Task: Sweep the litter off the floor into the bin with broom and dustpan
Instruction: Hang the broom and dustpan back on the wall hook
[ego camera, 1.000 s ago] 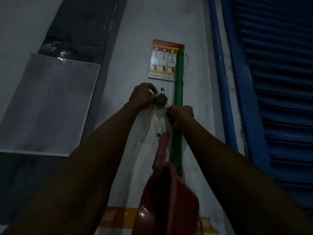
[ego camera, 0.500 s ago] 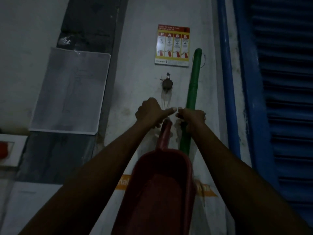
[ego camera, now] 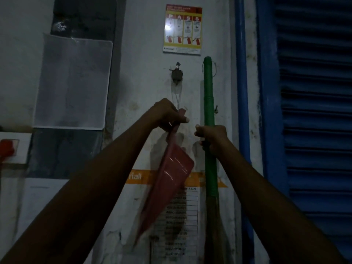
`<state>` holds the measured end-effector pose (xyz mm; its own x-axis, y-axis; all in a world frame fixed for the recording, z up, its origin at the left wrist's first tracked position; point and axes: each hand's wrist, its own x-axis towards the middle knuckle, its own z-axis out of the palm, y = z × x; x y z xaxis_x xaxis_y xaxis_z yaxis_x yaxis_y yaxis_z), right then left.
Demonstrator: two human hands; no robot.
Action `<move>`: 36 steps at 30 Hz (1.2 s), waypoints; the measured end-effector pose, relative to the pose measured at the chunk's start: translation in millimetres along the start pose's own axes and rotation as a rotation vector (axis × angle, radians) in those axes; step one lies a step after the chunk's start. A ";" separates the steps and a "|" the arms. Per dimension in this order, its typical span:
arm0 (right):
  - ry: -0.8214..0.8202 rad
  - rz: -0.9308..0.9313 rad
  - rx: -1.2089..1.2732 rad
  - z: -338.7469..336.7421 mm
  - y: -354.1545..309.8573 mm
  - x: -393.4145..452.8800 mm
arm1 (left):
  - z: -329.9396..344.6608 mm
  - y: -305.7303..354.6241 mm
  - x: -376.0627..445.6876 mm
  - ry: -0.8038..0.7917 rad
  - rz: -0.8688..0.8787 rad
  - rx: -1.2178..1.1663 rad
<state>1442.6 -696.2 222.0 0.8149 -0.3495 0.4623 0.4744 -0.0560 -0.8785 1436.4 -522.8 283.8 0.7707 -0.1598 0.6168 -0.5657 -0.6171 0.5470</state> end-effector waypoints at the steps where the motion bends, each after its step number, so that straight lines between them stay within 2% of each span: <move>1: -0.009 0.008 -0.001 -2.9 0.5 -2.4 | -5.5 0.1 -1.8 -0.040 -0.009 -0.044; 4: -0.053 0.032 0.007 -10.4 2.1 -7.9 | -18.7 -5.5 -4.2 -0.173 -0.012 -0.120; 6: -0.072 0.045 0.014 -13.3 4.5 -9.8 | -22.4 -13.5 -2.0 -0.191 -0.025 -0.155; 17: -0.033 0.022 0.058 -16.4 18.6 -23.1 | 18.4 -60.4 7.0 0.124 -0.068 -0.103; 21: -0.069 -0.027 0.074 -16.9 25.9 -36.4 | 19.0 -50.7 2.7 0.279 0.108 0.166; 25: -0.112 -0.059 0.090 -11.1 30.9 -51.6 | 11.2 -21.0 -3.3 0.364 0.341 0.144; 27: -0.130 -0.067 0.082 -7.4 33.7 -56.9 | 9.4 -2.2 -6.7 0.323 0.367 -0.017; 30: -0.173 -0.094 0.039 -5.2 36.7 -62.9 | 9.5 20.4 -10.8 0.137 0.254 -0.357; 32: -0.213 -0.098 0.011 -3.2 38.0 -67.2 | 9.2 28.6 -15.0 0.032 0.241 -0.430; 36: -0.337 -0.093 -0.113 -3.9 38.2 -69.3 | 8.2 26.7 -21.3 0.038 0.251 -0.504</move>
<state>1402.9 -677.8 155.9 0.8429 -0.0108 0.5380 0.5273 -0.1830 -0.8298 1407.3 -542.2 280.7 0.5886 -0.2206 0.7777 -0.8076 -0.1182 0.5778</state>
